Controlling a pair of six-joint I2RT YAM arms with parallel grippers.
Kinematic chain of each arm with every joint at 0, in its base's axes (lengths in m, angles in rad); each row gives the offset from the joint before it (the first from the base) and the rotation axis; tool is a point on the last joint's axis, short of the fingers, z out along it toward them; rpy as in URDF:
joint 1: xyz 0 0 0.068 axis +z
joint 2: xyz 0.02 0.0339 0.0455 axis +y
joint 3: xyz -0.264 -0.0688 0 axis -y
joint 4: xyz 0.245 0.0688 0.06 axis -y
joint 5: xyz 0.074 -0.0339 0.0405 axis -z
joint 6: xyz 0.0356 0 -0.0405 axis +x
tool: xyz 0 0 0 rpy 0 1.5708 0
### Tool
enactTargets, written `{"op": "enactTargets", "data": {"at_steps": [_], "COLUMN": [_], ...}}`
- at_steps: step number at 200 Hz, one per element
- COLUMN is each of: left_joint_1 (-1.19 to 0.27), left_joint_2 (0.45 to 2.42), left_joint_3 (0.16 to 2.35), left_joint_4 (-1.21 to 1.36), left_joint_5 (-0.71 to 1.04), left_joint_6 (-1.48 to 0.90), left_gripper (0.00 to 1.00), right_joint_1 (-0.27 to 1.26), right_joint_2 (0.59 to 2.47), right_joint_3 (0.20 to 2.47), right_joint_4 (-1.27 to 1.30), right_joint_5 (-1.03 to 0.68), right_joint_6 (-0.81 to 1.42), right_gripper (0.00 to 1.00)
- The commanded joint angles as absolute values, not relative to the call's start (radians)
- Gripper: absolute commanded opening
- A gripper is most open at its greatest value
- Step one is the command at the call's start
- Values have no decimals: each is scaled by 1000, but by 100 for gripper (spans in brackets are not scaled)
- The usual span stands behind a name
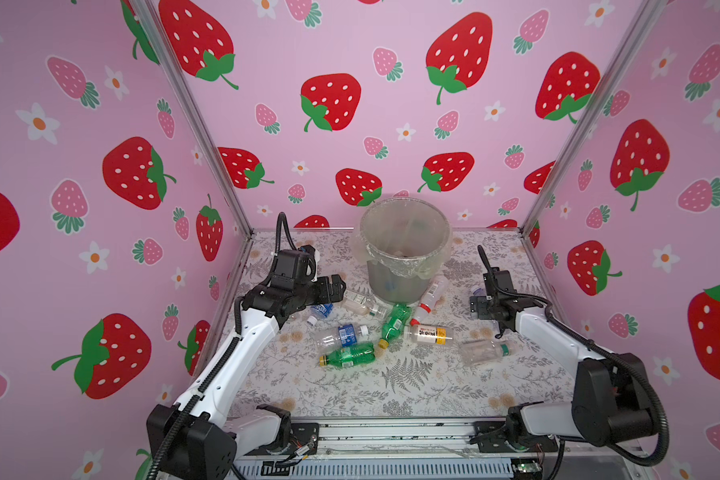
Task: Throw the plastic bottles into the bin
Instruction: 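Lower the right gripper onto the clear purple-tinted bottle and close on it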
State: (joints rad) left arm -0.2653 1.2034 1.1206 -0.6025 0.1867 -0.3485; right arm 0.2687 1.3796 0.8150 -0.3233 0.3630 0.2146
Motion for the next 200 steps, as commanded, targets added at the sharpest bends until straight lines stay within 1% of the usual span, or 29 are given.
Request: {"op": "enactTargets", "data": {"at_steps": [1, 29, 83, 165, 200], "left_joint_1": [-260, -257, -252, -217, -196], "left_joint_2": [1192, 1189, 1189, 1198, 1200], "left_joint_3": [1127, 1127, 1126, 1126, 1121], "left_joint_4": [-615, -613, -613, -604, -595], "left_joint_5": [188, 195, 209, 252, 270], "left_joint_6": [-339, -342, -345, -358, -366], "left_gripper": [99, 99, 99, 99, 99], "right_joint_1": [243, 200, 105, 95, 95], "right_joint_2": [1390, 1414, 1450, 1568, 1593], "right_joint_3": [852, 871, 889, 894, 889], "right_joint_4": [-302, -298, -264, -252, -244], "right_joint_5": [334, 311, 173, 132, 126], "right_joint_6": [194, 171, 103, 83, 81], "right_gripper": [99, 99, 99, 100, 95]}}
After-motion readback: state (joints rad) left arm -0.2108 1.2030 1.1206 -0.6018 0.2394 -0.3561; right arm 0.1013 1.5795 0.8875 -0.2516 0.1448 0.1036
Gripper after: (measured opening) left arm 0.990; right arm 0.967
